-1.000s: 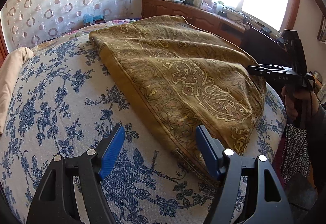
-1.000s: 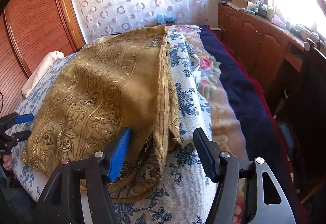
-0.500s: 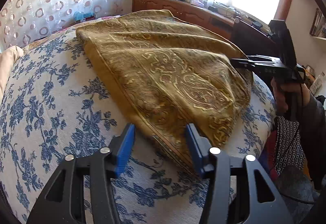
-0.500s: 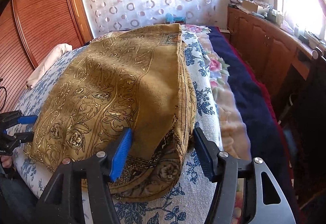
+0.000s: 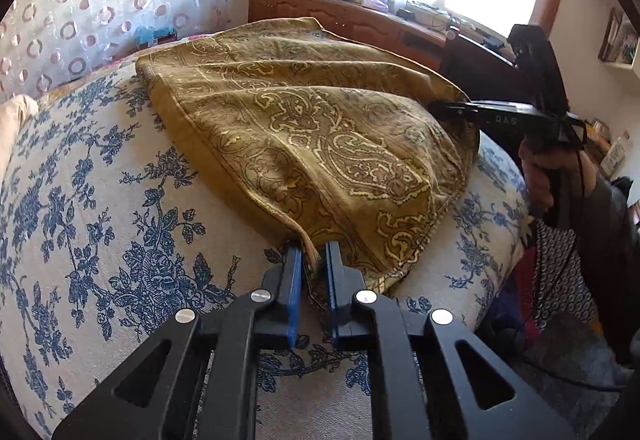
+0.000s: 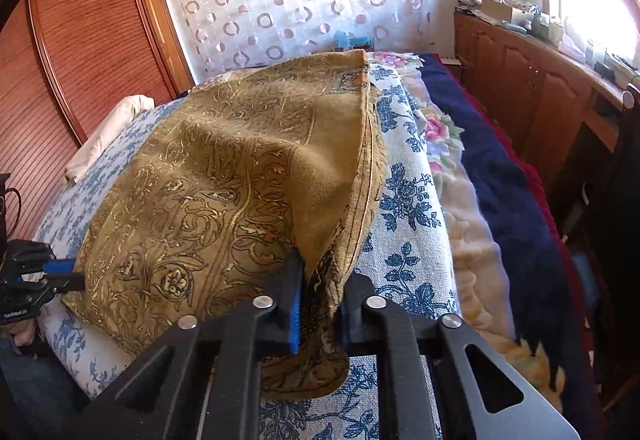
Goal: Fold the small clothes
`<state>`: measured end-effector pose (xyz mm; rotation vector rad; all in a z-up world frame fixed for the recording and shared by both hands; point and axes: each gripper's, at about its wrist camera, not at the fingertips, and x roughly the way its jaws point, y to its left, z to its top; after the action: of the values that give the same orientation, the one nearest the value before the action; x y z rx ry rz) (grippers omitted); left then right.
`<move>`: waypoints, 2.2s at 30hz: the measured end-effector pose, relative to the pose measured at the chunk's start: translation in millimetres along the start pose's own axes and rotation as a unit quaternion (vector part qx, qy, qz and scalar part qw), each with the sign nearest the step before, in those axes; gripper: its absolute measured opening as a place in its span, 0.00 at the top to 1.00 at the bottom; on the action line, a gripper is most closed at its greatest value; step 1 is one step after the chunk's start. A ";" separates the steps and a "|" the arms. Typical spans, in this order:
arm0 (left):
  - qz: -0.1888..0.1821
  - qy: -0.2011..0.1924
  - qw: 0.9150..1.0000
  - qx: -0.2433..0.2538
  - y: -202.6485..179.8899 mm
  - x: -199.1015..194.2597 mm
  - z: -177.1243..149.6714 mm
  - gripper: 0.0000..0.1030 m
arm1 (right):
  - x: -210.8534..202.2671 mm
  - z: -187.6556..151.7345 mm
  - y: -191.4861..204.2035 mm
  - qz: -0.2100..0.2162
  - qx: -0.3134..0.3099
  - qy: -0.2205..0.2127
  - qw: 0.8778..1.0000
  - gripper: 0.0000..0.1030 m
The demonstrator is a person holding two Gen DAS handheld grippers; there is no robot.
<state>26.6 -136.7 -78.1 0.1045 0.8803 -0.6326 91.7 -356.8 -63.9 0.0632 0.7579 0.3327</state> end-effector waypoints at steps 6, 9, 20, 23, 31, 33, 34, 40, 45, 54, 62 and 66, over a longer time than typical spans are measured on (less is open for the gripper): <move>-0.007 -0.045 0.999 -0.003 2.0 -25.5 8.2 0.96 | -13.0 -0.2 3.8 0.004 0.007 -0.024 1.000 0.90; -0.005 -0.069 0.998 -0.003 2.2 -42.9 11.4 0.97 | -23.2 0.5 7.8 0.012 0.005 -0.035 0.999 0.91; -0.009 -0.130 0.991 -0.030 29.4 -81.5 36.4 0.97 | -47.2 10.2 21.1 0.039 -0.010 -0.062 0.997 0.91; -0.010 -0.143 0.989 -0.032 39.7 -83.1 55.5 0.97 | -48.5 25.8 15.2 0.044 -0.005 -0.071 0.996 0.91; 0.011 -0.160 0.985 -0.060 85.4 -59.2 130.4 0.97 | -14.0 94.2 1.7 0.030 0.007 -0.077 0.997 0.91; 0.022 -0.154 0.986 -0.064 94.0 -48.5 141.8 0.97 | 0.4 107.3 -1.5 0.027 0.016 -0.072 0.997 0.90; 0.025 -0.150 0.986 -0.066 98.9 -42.1 147.4 0.97 | 7.3 113.4 -1.6 0.026 0.020 -0.071 0.997 0.86; 0.056 -0.119 0.988 -0.082 132.2 1.1 169.5 0.97 | 47.1 142.8 4.7 -0.015 -0.002 -0.054 0.998 0.54; 0.076 -0.096 0.988 -0.098 154.7 31.2 179.5 0.97 | 44.0 156.3 -2.8 -0.049 -0.011 -0.078 0.996 0.44; 0.073 -0.102 0.988 -0.095 172.2 39.9 189.6 0.56 | 84.8 131.6 6.2 -0.018 -0.064 -0.022 0.998 0.39; 0.065 -0.074 0.992 -0.075 166.0 50.6 182.4 0.27 | 143.8 147.7 6.9 -0.011 -0.066 0.021 0.998 0.52; 0.069 -0.061 0.993 -0.067 163.8 56.6 179.3 0.27 | 138.5 162.7 6.6 0.006 -0.088 0.018 0.996 0.95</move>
<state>267.3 -90.5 -32.1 0.0040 0.7870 -0.4451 294.9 -296.3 -36.4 -0.1045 0.7604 0.4126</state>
